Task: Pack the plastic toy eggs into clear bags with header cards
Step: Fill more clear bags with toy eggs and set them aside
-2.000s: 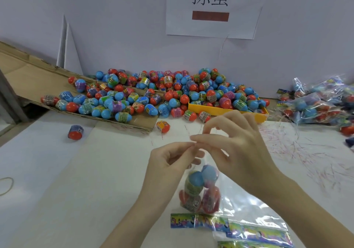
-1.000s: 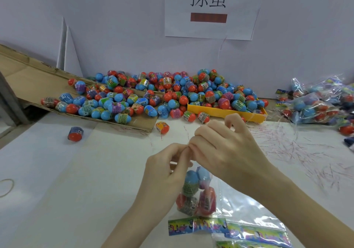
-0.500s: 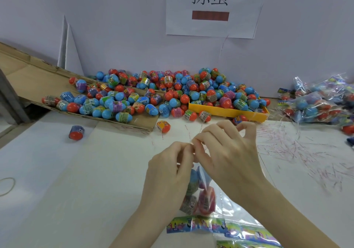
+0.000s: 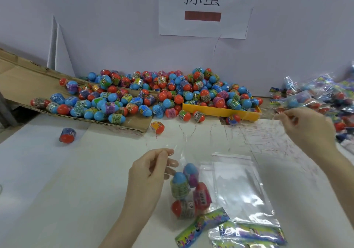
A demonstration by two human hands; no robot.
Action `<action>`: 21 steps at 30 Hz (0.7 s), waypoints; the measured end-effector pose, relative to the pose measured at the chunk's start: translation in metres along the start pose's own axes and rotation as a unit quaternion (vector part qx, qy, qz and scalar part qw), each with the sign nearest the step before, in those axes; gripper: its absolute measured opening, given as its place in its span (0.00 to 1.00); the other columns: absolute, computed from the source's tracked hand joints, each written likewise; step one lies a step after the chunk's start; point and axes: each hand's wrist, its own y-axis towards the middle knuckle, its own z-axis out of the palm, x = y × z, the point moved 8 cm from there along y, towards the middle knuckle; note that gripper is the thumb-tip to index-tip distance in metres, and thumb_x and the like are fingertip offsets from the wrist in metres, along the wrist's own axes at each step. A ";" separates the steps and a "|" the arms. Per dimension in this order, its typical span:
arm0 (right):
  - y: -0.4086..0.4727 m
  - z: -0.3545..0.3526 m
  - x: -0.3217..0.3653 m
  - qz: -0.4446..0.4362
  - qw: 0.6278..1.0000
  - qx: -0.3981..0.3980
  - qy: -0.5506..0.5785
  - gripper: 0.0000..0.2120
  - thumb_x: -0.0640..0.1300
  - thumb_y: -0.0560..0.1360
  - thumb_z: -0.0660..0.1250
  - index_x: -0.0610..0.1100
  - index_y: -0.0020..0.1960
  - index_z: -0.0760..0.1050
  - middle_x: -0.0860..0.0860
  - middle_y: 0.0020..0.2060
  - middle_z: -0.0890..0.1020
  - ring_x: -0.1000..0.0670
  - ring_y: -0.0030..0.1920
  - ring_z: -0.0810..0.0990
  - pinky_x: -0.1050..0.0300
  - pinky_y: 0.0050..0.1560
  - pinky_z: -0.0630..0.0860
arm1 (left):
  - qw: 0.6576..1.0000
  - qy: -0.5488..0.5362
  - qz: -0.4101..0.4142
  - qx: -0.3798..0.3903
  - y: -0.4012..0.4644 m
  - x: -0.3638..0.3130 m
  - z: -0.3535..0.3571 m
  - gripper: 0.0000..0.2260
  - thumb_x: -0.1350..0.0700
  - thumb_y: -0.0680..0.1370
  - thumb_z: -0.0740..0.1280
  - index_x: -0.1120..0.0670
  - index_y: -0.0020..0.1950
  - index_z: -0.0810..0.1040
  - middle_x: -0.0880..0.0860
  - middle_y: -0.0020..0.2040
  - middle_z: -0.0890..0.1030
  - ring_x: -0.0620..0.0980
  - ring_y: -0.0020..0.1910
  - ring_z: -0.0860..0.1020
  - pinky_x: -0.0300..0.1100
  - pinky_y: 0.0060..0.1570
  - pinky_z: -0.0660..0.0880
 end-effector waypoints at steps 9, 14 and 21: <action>0.022 0.014 -0.028 0.030 0.850 0.253 0.462 0.19 0.43 0.79 0.53 0.44 0.69 0.66 0.52 0.53 0.82 0.51 0.45 0.83 0.55 0.41 0.80 | 0.999 -0.039 -0.024 0.020 0.003 0.002 0.002 0.12 0.63 0.78 0.59 0.53 0.42 0.80 0.47 0.31 0.83 0.41 0.28 0.78 0.30 0.32 0.75; 0.028 0.047 -0.027 0.086 0.937 0.238 0.242 0.21 0.47 0.76 0.64 0.62 0.66 0.65 0.56 0.60 0.77 0.52 0.55 0.78 0.41 0.61 0.70 | 0.998 -0.043 -0.025 0.024 0.006 0.002 0.001 0.12 0.62 0.79 0.59 0.53 0.42 0.80 0.47 0.32 0.83 0.41 0.29 0.79 0.30 0.32 0.75; 0.009 0.046 -0.012 0.133 0.935 0.174 0.280 0.23 0.32 0.69 0.67 0.57 0.56 0.76 0.48 0.62 0.74 0.52 0.63 0.70 0.39 0.66 0.58 | 0.998 -0.046 -0.022 0.040 0.008 0.003 0.003 0.11 0.62 0.79 0.59 0.53 0.44 0.80 0.49 0.34 0.83 0.43 0.31 0.79 0.31 0.34 0.76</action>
